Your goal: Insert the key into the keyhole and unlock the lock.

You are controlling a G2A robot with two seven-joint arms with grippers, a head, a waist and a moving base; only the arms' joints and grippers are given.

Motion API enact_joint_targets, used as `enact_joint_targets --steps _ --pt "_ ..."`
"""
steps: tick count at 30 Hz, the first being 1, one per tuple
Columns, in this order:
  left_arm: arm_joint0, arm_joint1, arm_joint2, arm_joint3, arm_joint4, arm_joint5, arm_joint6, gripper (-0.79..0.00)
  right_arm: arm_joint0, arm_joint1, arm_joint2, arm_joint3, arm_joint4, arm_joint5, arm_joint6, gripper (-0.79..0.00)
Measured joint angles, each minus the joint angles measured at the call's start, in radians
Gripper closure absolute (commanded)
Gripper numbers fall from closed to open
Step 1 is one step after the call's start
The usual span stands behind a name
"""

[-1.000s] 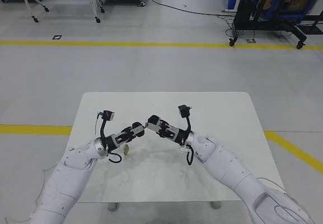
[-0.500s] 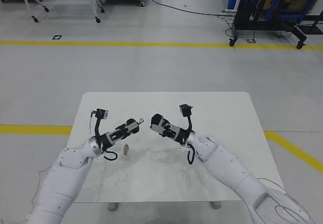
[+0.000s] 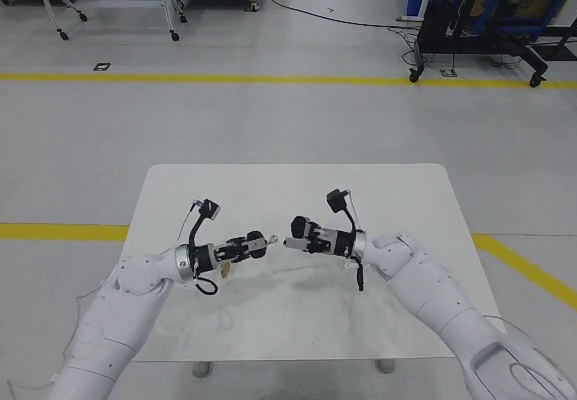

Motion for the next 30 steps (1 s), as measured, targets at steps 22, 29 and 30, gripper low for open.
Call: enact_joint_targets --steps 22,29,30 --pt "-0.065 0.029 0.099 0.015 0.120 -0.056 -0.062 0.000 0.029 0.036 -0.063 -0.067 0.345 0.180 0.443 -0.252" --pt "-0.073 0.036 0.115 0.020 0.103 -0.066 -0.052 0.000 0.058 0.022 -0.110 -0.039 0.363 0.184 0.447 -0.191" --pt "-0.074 0.037 0.118 0.021 0.102 -0.067 -0.051 0.000 0.061 0.021 -0.114 -0.035 0.367 0.184 0.447 -0.191"
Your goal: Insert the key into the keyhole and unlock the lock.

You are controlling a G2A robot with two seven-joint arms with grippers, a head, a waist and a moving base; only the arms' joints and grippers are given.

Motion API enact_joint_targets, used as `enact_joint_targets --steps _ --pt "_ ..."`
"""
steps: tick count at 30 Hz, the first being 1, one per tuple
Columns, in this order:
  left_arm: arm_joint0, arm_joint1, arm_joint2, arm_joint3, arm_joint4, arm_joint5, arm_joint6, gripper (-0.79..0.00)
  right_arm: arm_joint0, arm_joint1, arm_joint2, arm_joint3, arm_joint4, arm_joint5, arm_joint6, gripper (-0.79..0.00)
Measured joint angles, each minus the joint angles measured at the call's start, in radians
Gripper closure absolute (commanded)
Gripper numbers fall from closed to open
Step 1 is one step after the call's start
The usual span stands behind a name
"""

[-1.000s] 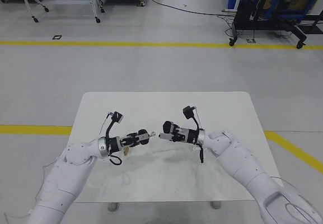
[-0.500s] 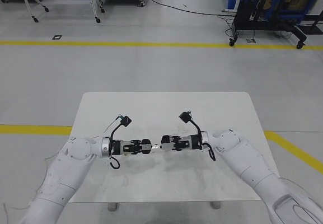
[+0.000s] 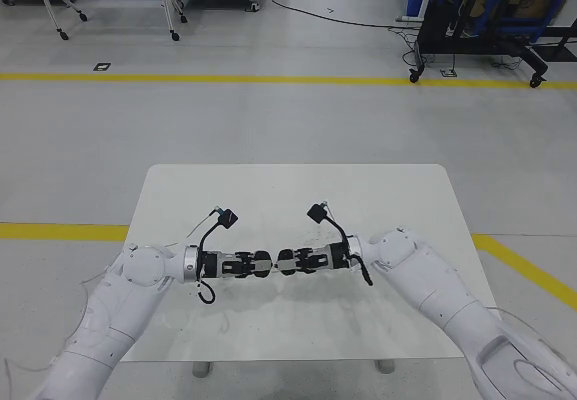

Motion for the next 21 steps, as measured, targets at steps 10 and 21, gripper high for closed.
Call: enact_joint_targets --steps 10,21 --pt "-0.013 0.010 0.024 0.008 -0.031 -0.002 0.002 0.000 0.025 -0.004 -0.038 0.034 0.040 -0.010 -0.010 0.000" --pt "-0.020 0.016 0.036 0.025 -0.054 -0.011 0.022 -0.785 0.037 0.007 -0.086 0.012 0.102 -0.014 -0.014 0.000"
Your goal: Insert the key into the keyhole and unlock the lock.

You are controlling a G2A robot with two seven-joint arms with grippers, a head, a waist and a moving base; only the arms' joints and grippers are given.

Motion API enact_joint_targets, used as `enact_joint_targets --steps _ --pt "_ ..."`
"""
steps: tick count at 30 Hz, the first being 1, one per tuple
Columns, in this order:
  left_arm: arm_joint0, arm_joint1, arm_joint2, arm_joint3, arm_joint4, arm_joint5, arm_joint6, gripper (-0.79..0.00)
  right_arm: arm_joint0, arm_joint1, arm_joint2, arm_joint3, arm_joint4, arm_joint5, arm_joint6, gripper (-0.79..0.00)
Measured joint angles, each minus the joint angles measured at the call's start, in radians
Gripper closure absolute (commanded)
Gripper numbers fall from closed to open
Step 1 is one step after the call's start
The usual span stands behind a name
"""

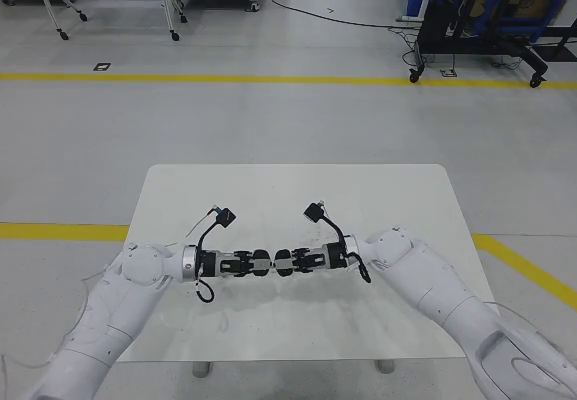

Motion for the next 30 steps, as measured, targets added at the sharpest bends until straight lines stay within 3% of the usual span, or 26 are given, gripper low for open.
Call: enact_joint_targets --steps 7,14,17,25,30 --pt "0.005 0.003 -0.021 0.008 -0.053 -0.006 0.023 -0.785 -0.001 0.026 0.013 0.010 0.064 -0.049 -0.049 0.000" --pt "0.056 0.033 -0.147 -0.031 -0.092 -0.051 0.090 -0.785 -0.050 0.091 0.097 0.043 0.114 -0.162 -0.162 0.000" --pt "0.057 0.033 -0.146 -0.031 -0.090 -0.051 0.091 -0.785 -0.087 0.116 0.133 0.037 0.158 -0.210 -0.210 0.000" --pt "0.056 0.033 -0.149 -0.032 -0.085 -0.051 0.095 -0.785 -0.093 0.119 0.137 0.034 0.175 -0.213 -0.213 0.000" --pt "0.126 0.068 -0.294 -0.102 0.184 -0.101 0.283 -0.785 -0.093 0.119 0.137 0.034 0.176 -0.213 -0.213 0.000"
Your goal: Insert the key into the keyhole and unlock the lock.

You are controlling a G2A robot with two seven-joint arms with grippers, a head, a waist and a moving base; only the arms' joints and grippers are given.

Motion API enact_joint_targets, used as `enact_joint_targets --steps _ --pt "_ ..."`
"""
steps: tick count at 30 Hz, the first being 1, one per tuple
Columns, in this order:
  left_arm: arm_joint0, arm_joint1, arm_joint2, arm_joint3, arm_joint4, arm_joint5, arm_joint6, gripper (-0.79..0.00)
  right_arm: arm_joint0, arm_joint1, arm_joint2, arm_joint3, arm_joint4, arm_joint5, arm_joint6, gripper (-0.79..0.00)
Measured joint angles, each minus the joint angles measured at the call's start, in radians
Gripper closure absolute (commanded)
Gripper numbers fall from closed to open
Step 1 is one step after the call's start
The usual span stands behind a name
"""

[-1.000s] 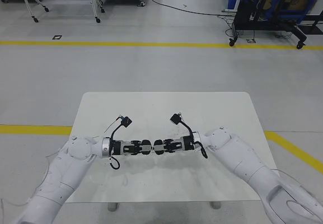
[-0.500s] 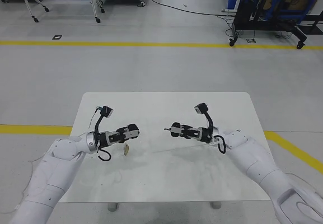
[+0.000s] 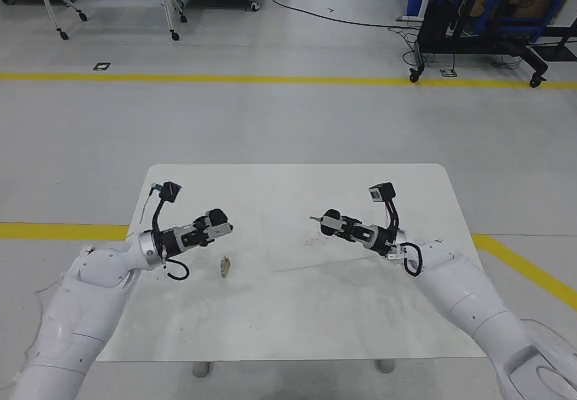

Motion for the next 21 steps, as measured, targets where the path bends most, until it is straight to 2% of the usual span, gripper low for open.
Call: enact_joint_targets --steps 2,5,6,8,10,13,15,19,21 --pt "0.058 0.017 -0.069 -0.065 0.165 0.009 0.062 -0.785 0.000 0.000 0.000 0.000 0.000 0.000 0.000 0.000" --pt "0.164 0.032 -0.146 -0.209 0.466 0.102 0.165 -0.785 0.000 0.000 0.000 0.000 0.000 0.000 0.000 0.000" --pt "0.205 0.034 -0.152 -0.270 0.597 0.161 0.205 -0.785 0.000 0.000 0.000 0.000 0.000 0.000 0.000 0.000" --pt "0.269 0.032 -0.128 -0.361 0.797 0.248 0.258 -0.733 0.000 0.000 0.000 0.000 0.000 0.000 0.000 0.000" --pt "0.301 0.030 -0.094 -0.406 0.918 0.298 0.274 -0.702 0.000 0.000 0.000 0.000 0.000 0.000 0.000 0.000" --pt "0.299 0.021 -0.026 -0.416 1.061 0.381 0.277 -0.665 0.000 0.000 0.000 0.000 0.000 0.000 0.000 0.000" --pt "0.273 0.011 0.030 -0.397 1.114 0.425 0.265 -0.606 0.000 0.000 0.000 0.000 0.000 0.000 0.000 0.000" --pt "0.219 -0.003 0.102 -0.354 1.151 0.467 0.249 -0.360 0.000 0.000 0.000 0.000 0.000 0.000 0.000 0.000" --pt "0.204 -0.006 0.119 -0.343 1.165 0.470 0.241 -0.320 0.000 0.000 0.000 0.000 0.000 0.000 0.000 0.000"
